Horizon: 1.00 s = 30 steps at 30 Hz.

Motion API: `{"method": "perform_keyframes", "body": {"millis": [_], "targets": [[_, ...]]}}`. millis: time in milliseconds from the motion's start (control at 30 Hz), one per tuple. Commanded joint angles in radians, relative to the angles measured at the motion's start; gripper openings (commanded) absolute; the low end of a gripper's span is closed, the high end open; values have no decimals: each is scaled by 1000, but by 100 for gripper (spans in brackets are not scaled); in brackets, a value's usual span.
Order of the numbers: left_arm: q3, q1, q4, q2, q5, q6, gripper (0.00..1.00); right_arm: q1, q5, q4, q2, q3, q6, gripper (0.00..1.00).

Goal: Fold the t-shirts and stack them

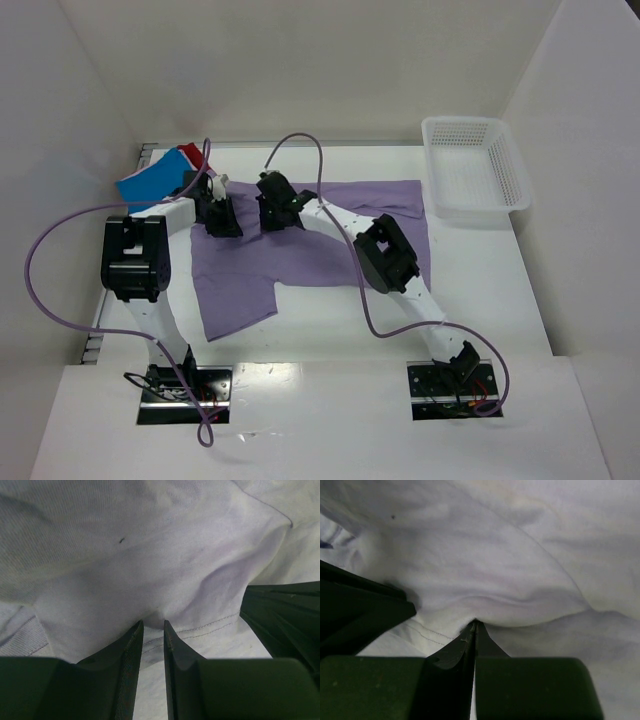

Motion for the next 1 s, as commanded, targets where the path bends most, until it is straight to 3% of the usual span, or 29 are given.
{"method": "perform_keyframes", "body": {"millis": [0,733,967], "targets": [[-4,-4,-24,46,-1,22,31,9,7,-6,20,78,-15,2],[-4,-4,-3,18,8,13,31,9,-6,-8,87,182,-42,9],[10,-4,20,-78,66,13,40,9,-6,-8,96,182,-42,9]]}}
